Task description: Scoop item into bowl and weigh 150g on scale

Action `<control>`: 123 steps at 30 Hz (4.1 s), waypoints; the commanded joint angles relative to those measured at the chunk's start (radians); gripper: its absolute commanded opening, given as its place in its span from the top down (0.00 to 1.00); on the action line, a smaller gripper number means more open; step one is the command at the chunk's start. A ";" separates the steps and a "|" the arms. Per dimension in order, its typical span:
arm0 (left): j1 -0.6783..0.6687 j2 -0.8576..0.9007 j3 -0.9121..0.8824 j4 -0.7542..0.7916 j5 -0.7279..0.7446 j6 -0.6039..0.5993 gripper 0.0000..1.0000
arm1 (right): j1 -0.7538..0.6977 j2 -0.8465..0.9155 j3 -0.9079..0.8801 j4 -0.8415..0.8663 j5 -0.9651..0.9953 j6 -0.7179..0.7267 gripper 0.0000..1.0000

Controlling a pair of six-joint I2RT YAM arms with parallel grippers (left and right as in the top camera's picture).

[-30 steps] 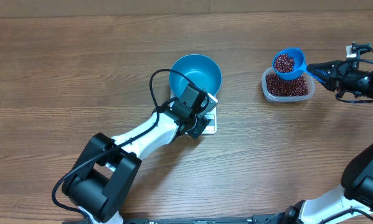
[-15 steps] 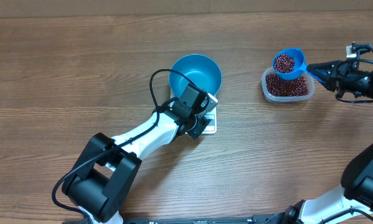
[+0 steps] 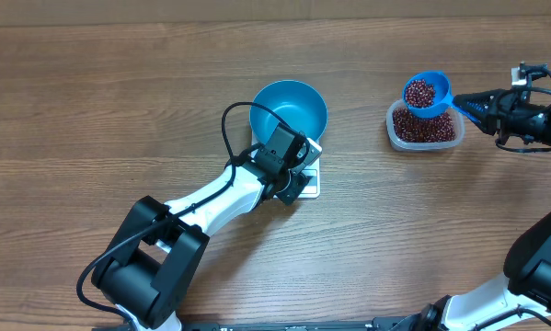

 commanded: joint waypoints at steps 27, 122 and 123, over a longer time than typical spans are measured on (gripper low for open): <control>-0.002 -0.002 0.030 -0.040 0.000 -0.021 0.96 | -0.005 0.006 -0.006 0.014 0.003 -0.012 0.96; 0.118 -0.590 0.264 -0.729 0.098 0.209 0.00 | -0.005 0.006 -0.006 0.093 0.010 0.003 0.96; 0.118 -0.590 0.264 -0.737 0.099 0.212 0.00 | -0.005 0.006 -0.006 0.093 0.010 0.003 0.96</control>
